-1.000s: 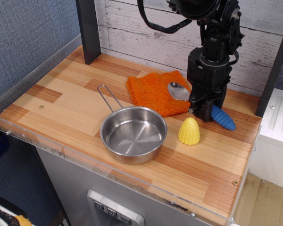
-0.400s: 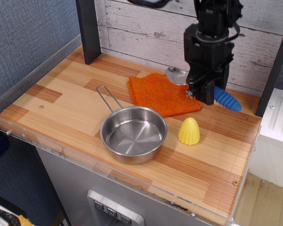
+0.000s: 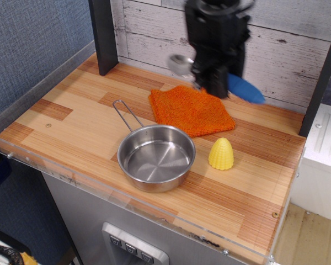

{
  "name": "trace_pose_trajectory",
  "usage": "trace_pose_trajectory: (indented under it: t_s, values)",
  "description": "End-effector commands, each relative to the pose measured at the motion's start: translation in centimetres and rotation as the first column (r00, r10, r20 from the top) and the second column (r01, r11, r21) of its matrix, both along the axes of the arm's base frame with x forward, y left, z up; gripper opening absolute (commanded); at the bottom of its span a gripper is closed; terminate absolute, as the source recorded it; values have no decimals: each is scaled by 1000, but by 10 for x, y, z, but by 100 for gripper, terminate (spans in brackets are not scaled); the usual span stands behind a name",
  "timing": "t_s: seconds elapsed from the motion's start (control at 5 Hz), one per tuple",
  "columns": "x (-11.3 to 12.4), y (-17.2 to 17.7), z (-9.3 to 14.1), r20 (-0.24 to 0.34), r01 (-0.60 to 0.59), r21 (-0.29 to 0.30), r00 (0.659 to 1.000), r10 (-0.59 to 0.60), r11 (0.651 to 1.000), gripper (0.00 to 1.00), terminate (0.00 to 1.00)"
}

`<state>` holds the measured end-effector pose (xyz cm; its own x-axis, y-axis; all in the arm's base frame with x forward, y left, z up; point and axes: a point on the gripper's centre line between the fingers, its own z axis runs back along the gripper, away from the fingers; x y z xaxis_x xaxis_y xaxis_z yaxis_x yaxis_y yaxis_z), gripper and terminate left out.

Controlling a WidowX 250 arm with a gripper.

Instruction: Put the spoon on the left side of the pan

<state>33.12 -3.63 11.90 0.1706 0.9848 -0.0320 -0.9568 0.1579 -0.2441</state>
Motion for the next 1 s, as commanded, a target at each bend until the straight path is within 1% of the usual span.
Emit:
trace_pose_trajectory:
  t_s: [0.0, 0.2, 0.4, 0.6, 0.8]
  values:
    - [-38, 60, 33, 37, -44, 10, 998, 43, 999, 0, 0]
    - [-56, 94, 28, 18, -66, 36, 998, 66, 997, 0, 0]
    - [-68, 121, 20, 12, -96, 46, 995, 96, 994, 0, 0]
    - [-73, 135, 5, 2, -97, 62, 995, 98, 993, 0, 0]
    - [-79, 144, -18, -40, -102, 71, 994, 105, 992, 0, 0]
